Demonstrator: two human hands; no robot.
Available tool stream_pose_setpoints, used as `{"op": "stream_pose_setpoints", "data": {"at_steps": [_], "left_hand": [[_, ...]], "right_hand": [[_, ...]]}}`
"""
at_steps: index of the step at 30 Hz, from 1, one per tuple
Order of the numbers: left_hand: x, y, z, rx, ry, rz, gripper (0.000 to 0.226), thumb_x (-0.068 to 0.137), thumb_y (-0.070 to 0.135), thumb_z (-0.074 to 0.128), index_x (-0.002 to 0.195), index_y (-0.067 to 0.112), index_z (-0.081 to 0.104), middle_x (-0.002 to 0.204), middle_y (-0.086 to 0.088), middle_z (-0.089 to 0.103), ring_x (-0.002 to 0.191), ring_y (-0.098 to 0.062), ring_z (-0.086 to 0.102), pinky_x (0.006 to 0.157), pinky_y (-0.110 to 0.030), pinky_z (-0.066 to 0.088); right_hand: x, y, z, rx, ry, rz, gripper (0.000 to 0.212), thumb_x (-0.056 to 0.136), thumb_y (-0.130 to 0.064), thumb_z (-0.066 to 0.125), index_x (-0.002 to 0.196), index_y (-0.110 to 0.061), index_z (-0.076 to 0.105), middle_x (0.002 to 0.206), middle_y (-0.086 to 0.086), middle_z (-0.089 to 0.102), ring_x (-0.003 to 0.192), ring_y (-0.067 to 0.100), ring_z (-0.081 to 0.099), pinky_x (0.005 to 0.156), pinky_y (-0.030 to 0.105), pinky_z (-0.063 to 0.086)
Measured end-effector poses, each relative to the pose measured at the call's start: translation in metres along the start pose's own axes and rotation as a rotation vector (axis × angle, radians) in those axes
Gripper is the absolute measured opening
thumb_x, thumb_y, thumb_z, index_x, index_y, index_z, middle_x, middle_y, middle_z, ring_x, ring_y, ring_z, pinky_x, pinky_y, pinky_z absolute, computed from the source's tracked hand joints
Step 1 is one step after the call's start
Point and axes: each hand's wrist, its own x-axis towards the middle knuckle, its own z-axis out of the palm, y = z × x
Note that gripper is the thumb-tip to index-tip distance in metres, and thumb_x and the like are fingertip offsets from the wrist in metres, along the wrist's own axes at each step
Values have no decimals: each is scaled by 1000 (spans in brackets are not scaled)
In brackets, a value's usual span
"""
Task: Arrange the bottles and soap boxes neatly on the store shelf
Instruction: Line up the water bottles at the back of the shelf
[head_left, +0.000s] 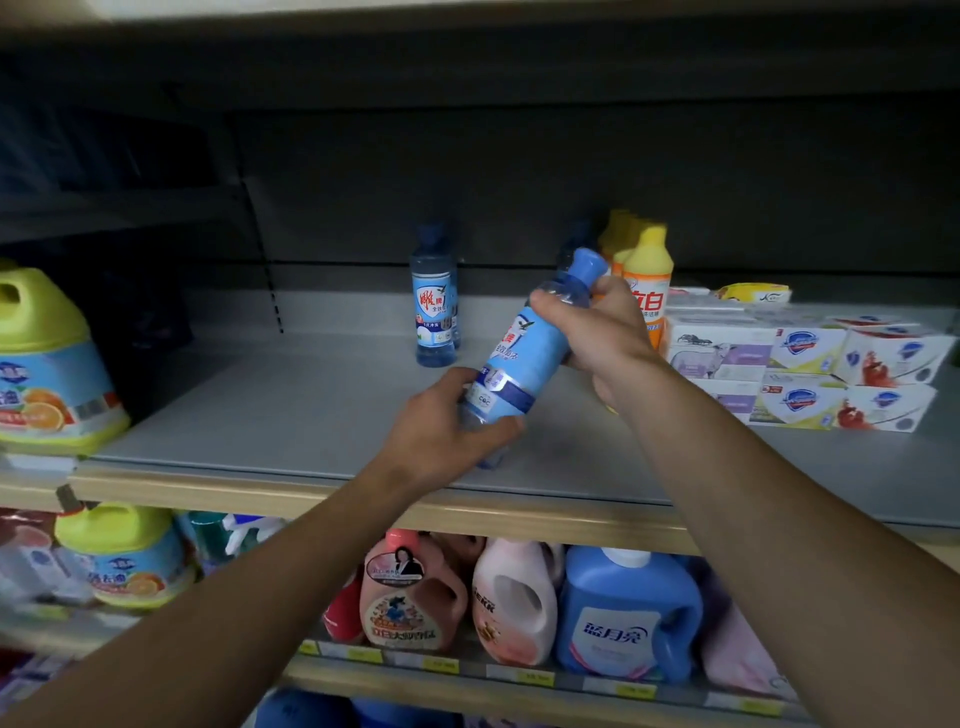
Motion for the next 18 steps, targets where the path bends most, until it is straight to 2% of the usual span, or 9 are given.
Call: {"op": "stream_pose_setpoints", "data": {"at_steps": [1,3,4,6,7,9,12,14,18], "left_hand": [[0,-1,6,104,100,55,47,71,46,75,109,27,55,81,15,66,73,8,60,66,-15,47],[0,-2,16,180,236,133,44,75,46,72,108,26,52,83,13,65,71,-1,58,60,-21,40],[1,-3,19,159,269,151,42,77,45,70,110,25,52,87,11,65,74,-8,58,61,-22,39],[0,-3,20,-2,259,131,34,82,39,69,110,24,56,88,9,67,74,-9,60,61,-17,41],[-1,-1,18,-134,208,89,29,83,36,69,107,22,59,86,8,69,73,-9,62,63,-14,45],[-4,7,13,-545,33,-56,23,86,30,68,104,16,65,88,-2,71,74,-15,66,66,-23,53],[-9,15,4,-1118,-271,-334,38,76,40,63,93,9,76,92,-16,71,75,-25,69,69,-38,57],[-10,13,-1,-1306,-413,-386,46,75,43,60,93,4,77,96,-16,70,77,-26,69,68,-38,58],[-12,2,-4,-1488,-639,-395,71,75,45,58,125,-6,56,99,-19,68,72,-30,68,64,-36,56]], "right_hand": [[-2,-4,4,-74,56,-49,54,67,-42,82,108,-22,54,100,0,68,86,19,70,79,47,60],[-6,-8,11,-175,116,-126,55,58,-56,78,98,-30,52,93,-9,66,84,15,68,78,45,59],[-7,-10,12,-203,121,-152,55,55,-60,76,94,-31,51,91,-12,65,83,13,68,78,44,59],[-5,-13,12,-216,76,-164,55,54,-67,71,91,-30,54,88,-12,67,81,11,68,75,41,59],[-3,-15,10,-197,34,-145,54,57,-70,67,92,-29,58,88,-11,68,80,10,68,73,40,59],[1,-15,3,-46,-104,-37,53,72,-72,56,100,-28,64,93,-7,70,82,12,68,69,36,55],[4,-7,-3,284,-323,159,51,91,-63,45,115,-22,65,111,6,70,97,24,69,72,35,56],[4,0,-5,393,-402,251,50,94,-58,46,121,-21,65,112,8,69,103,27,66,77,37,57],[0,0,-2,526,-499,295,46,92,-45,55,125,-13,62,111,13,67,95,27,70,77,40,57]]}}
